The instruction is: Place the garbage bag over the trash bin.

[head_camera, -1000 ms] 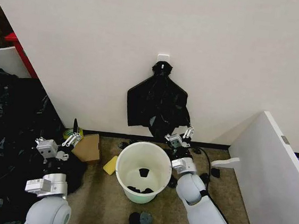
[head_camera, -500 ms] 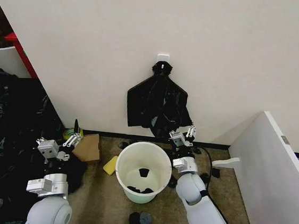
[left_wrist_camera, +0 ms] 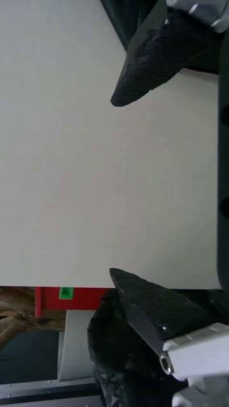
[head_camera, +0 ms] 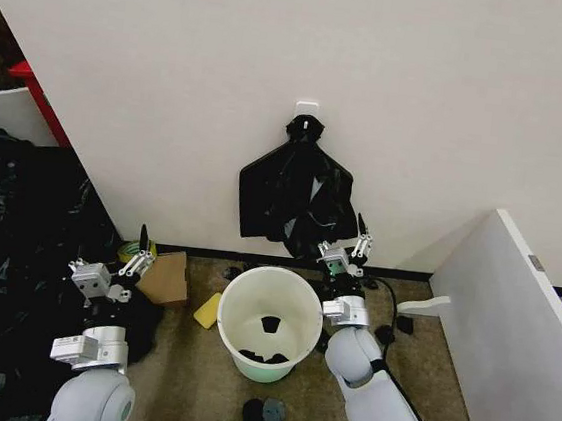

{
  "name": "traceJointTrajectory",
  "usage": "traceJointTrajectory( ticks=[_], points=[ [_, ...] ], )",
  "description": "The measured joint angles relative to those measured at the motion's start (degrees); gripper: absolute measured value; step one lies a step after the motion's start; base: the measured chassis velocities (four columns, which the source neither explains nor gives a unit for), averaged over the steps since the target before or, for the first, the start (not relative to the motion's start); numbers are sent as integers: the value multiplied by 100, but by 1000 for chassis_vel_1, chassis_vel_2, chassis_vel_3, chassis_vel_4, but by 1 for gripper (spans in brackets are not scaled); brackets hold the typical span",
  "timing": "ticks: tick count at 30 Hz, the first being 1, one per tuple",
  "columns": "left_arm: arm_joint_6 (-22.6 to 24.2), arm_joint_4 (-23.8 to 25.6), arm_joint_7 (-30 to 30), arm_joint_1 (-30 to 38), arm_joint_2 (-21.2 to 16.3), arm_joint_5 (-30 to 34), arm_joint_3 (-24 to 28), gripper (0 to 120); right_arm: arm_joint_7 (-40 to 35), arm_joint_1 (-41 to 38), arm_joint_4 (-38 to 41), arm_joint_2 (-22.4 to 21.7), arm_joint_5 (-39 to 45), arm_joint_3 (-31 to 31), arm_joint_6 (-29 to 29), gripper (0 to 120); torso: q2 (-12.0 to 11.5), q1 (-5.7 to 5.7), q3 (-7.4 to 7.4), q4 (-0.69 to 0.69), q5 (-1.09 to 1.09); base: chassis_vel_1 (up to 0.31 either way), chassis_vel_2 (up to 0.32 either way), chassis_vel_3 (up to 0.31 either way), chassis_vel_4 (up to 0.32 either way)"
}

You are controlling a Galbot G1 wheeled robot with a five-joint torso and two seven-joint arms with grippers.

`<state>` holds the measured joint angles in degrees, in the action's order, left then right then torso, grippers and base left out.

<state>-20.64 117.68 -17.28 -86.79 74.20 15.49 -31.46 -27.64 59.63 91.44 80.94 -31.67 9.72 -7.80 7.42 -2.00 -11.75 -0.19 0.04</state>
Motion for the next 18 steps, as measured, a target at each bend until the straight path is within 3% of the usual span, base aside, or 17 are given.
traceJointTrajectory(
  ticks=[10, 14, 18],
  points=[
    [-55, -71, -7, 51, -11, 17, 4, 100, -73, 91, 121, 63, 46, -34, -175, 25, 0, 0, 0, 0, 0, 0, 0, 0, 0],
    [-71, -94, -7, 85, -16, 16, 8, 100, -81, 172, 237, 86, 107, -44, -225, 6, 0, 0, 0, 0, 0, 0, 0, 0, 0],
    [-70, -99, -6, 156, -64, 53, 13, 100, -41, 195, 292, 76, 311, -62, -251, 0, 0, 0, 0, 0, 0, 0, 0, 0, 0]
  ],
)
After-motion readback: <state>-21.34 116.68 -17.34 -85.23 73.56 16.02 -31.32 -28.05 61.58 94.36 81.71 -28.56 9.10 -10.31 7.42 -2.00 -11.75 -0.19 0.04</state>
